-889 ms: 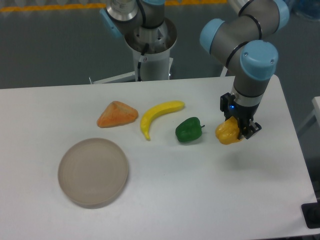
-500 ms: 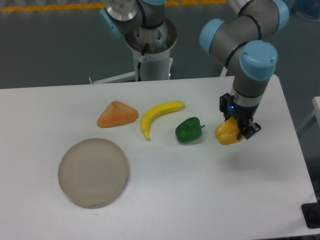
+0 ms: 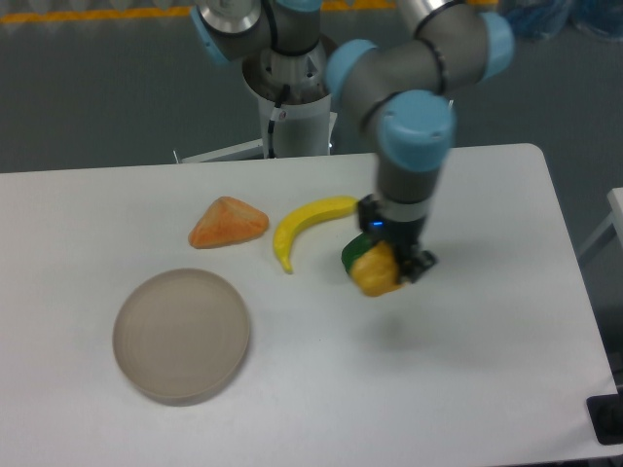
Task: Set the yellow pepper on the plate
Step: 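Carry the yellow pepper past the banana toward the round plate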
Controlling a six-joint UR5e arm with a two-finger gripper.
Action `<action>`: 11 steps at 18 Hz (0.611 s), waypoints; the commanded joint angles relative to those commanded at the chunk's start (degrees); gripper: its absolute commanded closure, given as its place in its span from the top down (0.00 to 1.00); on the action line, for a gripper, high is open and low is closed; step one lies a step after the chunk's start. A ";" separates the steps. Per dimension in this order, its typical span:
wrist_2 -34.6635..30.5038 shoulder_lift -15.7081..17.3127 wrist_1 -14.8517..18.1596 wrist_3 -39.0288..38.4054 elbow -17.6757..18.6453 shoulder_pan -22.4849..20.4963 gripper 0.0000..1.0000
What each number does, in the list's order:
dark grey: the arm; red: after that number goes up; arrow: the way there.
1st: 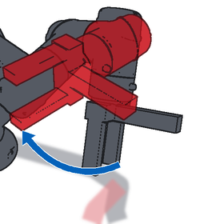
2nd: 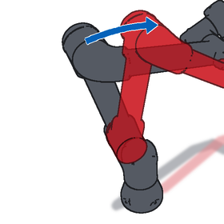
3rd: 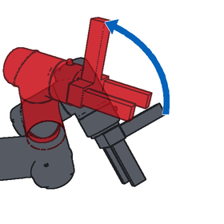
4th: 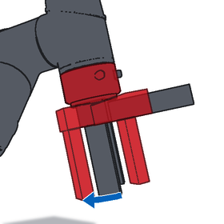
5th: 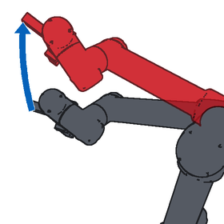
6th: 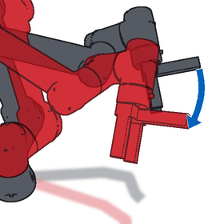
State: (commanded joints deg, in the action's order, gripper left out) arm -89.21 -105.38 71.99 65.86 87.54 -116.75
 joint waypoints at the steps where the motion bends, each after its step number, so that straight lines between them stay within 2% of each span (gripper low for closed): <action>1: 0.00 -0.35 -0.27 -2.99 0.09 2.73 0.21; 7: 0.00 -3.95 -3.60 -11.79 0.53 10.56 0.21; 11: 1.23 -6.15 -3.70 -13.57 0.53 14.26 0.22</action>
State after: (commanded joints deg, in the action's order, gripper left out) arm -87.98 -111.53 68.29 52.30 88.07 -102.49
